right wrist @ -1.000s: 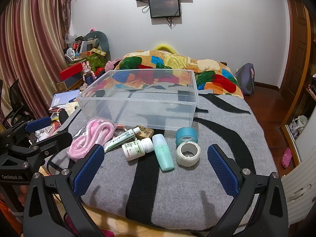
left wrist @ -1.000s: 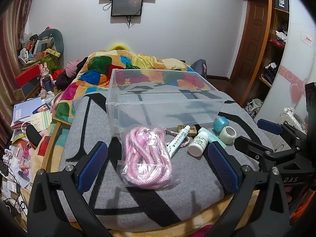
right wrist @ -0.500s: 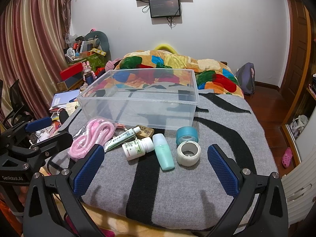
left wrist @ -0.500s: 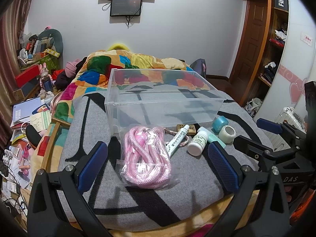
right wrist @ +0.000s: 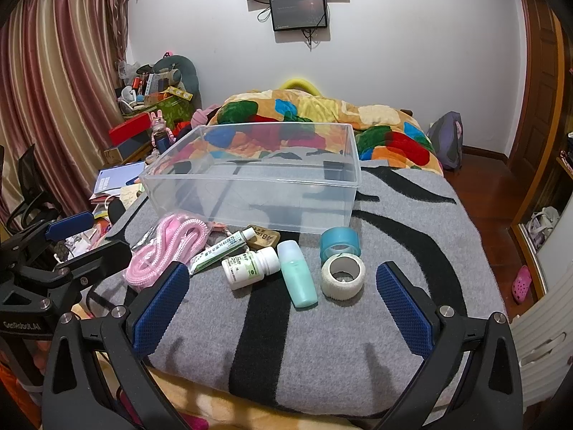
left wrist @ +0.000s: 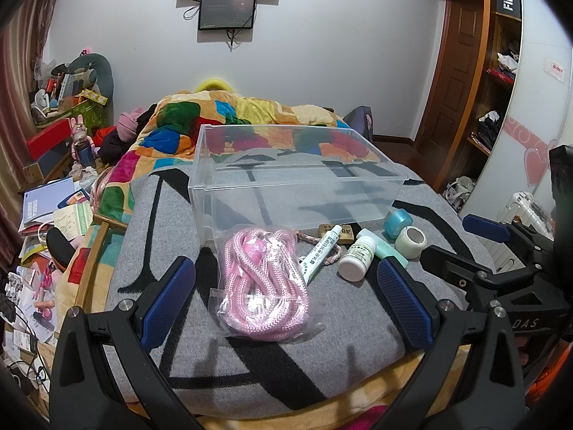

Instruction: Organize objects

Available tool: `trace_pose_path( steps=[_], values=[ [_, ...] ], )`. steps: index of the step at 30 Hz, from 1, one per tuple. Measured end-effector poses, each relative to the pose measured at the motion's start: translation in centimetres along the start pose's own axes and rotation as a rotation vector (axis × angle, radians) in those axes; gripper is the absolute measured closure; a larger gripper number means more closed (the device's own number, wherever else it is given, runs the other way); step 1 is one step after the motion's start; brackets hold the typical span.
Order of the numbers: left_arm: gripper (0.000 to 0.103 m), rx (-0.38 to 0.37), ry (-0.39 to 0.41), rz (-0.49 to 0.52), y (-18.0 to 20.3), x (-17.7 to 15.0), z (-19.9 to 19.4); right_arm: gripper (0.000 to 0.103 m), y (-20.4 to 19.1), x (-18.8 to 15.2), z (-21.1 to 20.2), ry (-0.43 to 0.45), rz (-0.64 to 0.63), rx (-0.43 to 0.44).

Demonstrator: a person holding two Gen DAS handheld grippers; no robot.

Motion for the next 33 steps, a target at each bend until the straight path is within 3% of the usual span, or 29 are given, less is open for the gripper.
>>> trace_pose_path(
  steps=[33],
  values=[
    [0.000, 0.013, -0.019, -0.011, -0.22, 0.05, 0.45, 0.000, 0.39, -0.24, 0.22, 0.006, 0.009, -0.001]
  ],
)
Point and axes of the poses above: each gripper's, at about its wrist camera, not at the fingertips, and z roughly the way its jaws point, y to its right, x to its top, the point moved 1 cm from there along z, roughly the way its jaws point, and after that the axes turned 2 degrees about -x, right-handed, at the moved point
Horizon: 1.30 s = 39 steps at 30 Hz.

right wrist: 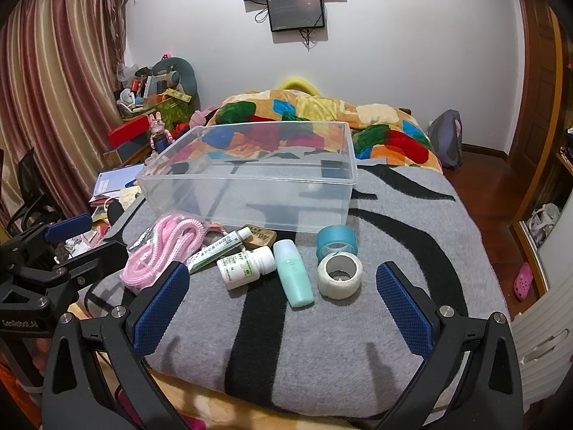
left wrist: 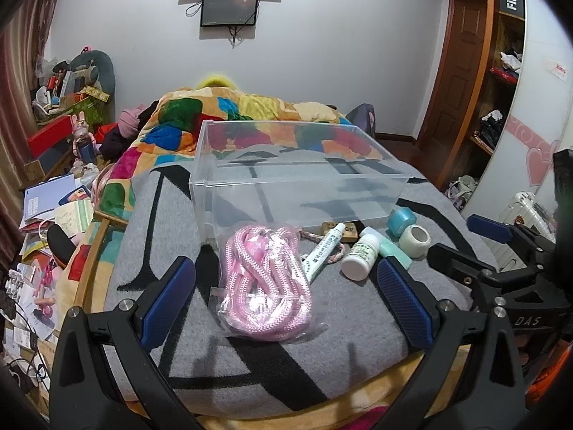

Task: Organize objects
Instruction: 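Drop bagged pink rope with left gripper while right drops white tape into box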

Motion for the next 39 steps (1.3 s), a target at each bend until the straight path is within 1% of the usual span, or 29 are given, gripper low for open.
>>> trace_pose_path(
  steps=[5, 7, 12, 13, 15, 16, 17, 18, 19, 22, 24, 25, 26, 27, 32, 39],
  values=[
    [0.000, 0.013, -0.047, -0.013, -0.7, 0.4, 1.7, 0.001, 1.3, -0.1, 0.8, -0.002, 0.010, -0.019],
    [0.000, 0.018, -0.078, -0.009, -1.0, 0.5, 2.7, 0.005, 2.1, -0.1, 1.5, -0.014, 0.021, -0.024],
    [0.000, 0.045, -0.146, -0.005, -1.7, 0.2, 5.5, 0.018, 4.2, -0.6, 3.4, -0.066, 0.058, -0.037],
    [0.003, 0.047, -0.160, -0.013, -1.9, 0.1, 6.0, 0.020, 4.6, -0.7, 3.7, -0.075, 0.066, -0.039],
    [0.013, 0.043, -0.200, -0.036, -2.5, -0.4, 7.1, 0.026, 5.2, -0.8, 4.5, -0.095, 0.078, -0.038],
    [0.018, 0.036, -0.224, -0.051, -2.7, -0.6, 7.7, 0.028, 5.4, -0.9, 4.9, -0.103, 0.080, -0.037],
    [0.019, 0.013, -0.249, -0.068, -3.0, -1.0, 8.2, 0.031, 5.6, -0.9, 5.3, -0.114, 0.080, -0.033],
    [0.019, 0.004, -0.257, -0.073, -3.1, -1.3, 8.4, 0.035, 5.7, -0.9, 5.6, -0.122, 0.081, -0.028],
    [0.019, 0.010, -0.240, -0.055, -3.0, -1.5, 8.2, 0.036, 5.7, -1.0, 5.9, -0.129, 0.080, -0.025],
    [0.021, 0.026, -0.227, 0.014, -2.1, -2.3, 7.9, 0.046, 5.5, -1.1, 6.7, -0.148, 0.074, -0.012],
    [0.025, 0.028, -0.209, 0.036, -1.9, -2.6, 7.8, 0.057, 5.4, -1.2, 7.1, -0.154, 0.072, -0.013],
    [0.030, 0.021, -0.204, 0.035, -1.9, -2.6, 7.7, 0.059, 5.4, -1.2, 7.2, -0.157, 0.073, -0.010],
    [0.034, 0.025, -0.197, 0.031, -2.0, -2.6, 7.6, 0.064, 5.3, -1.2, 7.3, -0.158, 0.075, -0.001],
    [0.036, 0.025, -0.194, 0.024, -2.2, -2.6, 7.5, 0.066, 5.3, -1.2, 7.2, -0.157, 0.075, 0.007],
    [0.039, 0.038, -0.181, 0.008, -3.0, -2.9, 6.5, 0.066, 4.7, -1.2, 6.2, -0.129, 0.043, -0.017],
    [0.040, 0.075, -0.137, -0.017, -4.5, -3.9, 3.4, 0.067, 4.0, -1.0, 3.9, -0.088, 0.023, -0.022]
  ],
)
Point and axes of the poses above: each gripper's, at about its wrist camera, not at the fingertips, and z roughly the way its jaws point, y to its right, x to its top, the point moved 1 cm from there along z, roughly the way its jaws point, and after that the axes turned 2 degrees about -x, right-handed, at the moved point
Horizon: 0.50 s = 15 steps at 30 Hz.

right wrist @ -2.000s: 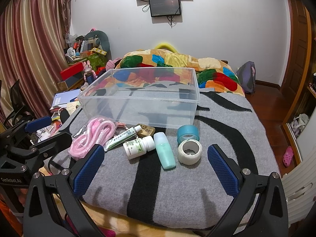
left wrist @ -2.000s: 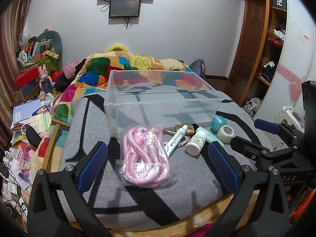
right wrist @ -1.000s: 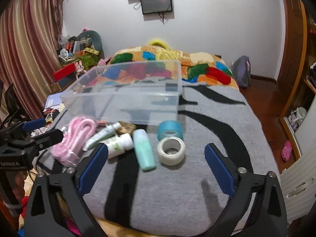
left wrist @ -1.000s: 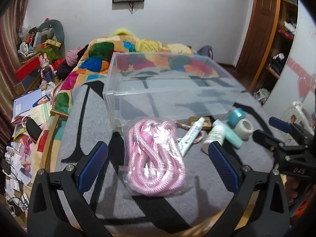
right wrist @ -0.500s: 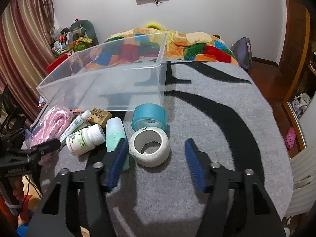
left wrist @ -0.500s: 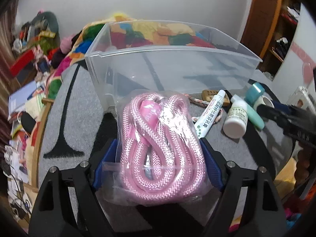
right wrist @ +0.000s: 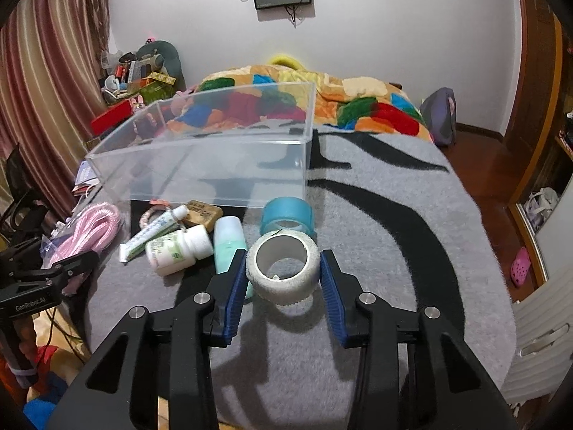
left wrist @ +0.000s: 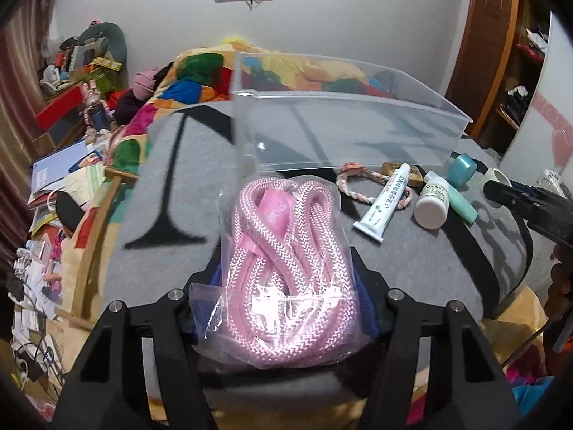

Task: Organize objects
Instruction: 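Drop bagged pink rope with left gripper while right drops white tape into box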

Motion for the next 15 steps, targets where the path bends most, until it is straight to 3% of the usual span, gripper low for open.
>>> trace_pose_path(
  steps=[7, 15],
  values=[
    [0.041, -0.007, 0.091, -0.012, -0.3, 1.0, -3.6, 0.067, -1.0, 1.6, -2.3, 0.055, -0.008, 0.029],
    [0.041, -0.039, 0.231, 0.001, 0.5, 4.7, -6.6, 0.067, -2.4, 5.0, -3.6, 0.144, -0.037, 0.040]
  ],
)
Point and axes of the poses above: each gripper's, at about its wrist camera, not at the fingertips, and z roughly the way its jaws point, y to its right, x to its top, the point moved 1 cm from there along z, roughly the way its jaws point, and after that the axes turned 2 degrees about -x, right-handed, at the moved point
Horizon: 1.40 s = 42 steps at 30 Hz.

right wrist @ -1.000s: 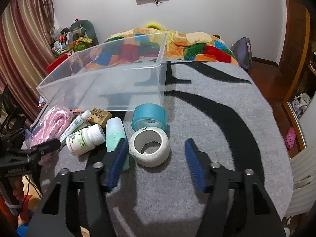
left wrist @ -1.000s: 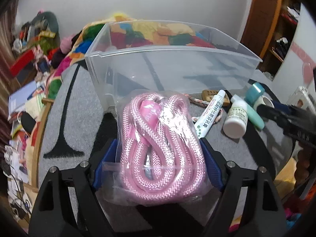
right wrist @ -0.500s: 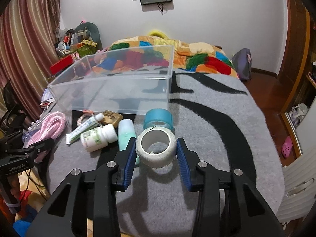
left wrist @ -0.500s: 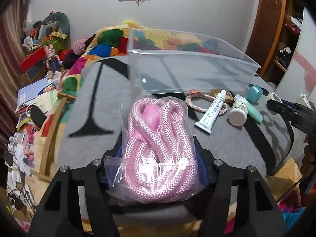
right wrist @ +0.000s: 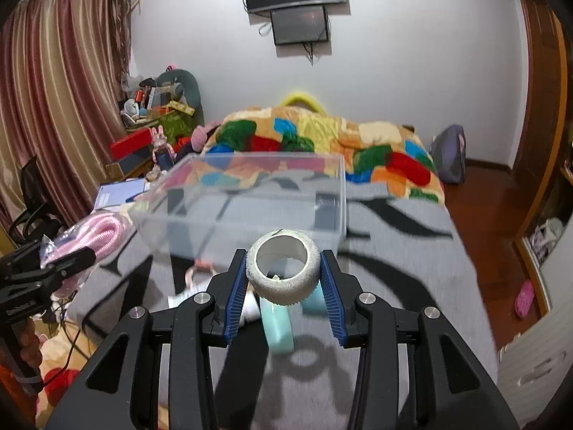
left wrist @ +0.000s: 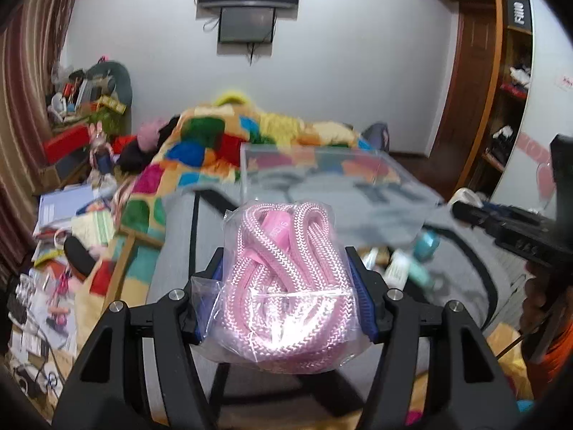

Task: Organize objects
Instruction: 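Drop bagged pink rope with left gripper while right drops white tape into box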

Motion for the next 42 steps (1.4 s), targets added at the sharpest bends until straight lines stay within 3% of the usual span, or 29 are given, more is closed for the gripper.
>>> trace_pose_path(
  steps=[6, 12, 27, 34, 38, 42],
  values=[
    [0.041, -0.026, 0.034, 0.003, 0.0, 4.3, 2.0, 0.067, -0.3, 3.4, 2.1, 0.018, 0.000, -0.003],
    [0.041, -0.054, -0.059, -0.006, -0.6, 7.3, 7.7, 0.067, -0.2, 5.8, 6.2, -0.051, -0.007, 0.002],
    [0.041, -0.022, -0.255, 0.048, 0.9, 7.6, 17.0, 0.067, -1.7, 6.1, 14.6, -0.246, -0.093, 0.009],
    [0.040, -0.034, -0.317, 0.053, 1.0, 7.0, 17.6, 0.066, -2.0, 5.5, 15.4, -0.280, -0.122, -0.004],
    [0.040, -0.034, -0.268, 0.064, 1.2, 7.8, 15.7, 0.052, -1.6, 5.3, 14.1, -0.263, -0.128, 0.001],
    [0.038, -0.026, -0.203, 0.086, 1.5, 8.5, 13.0, 0.051, -1.2, 5.5, 11.7, -0.209, -0.140, -0.003]
  ],
)
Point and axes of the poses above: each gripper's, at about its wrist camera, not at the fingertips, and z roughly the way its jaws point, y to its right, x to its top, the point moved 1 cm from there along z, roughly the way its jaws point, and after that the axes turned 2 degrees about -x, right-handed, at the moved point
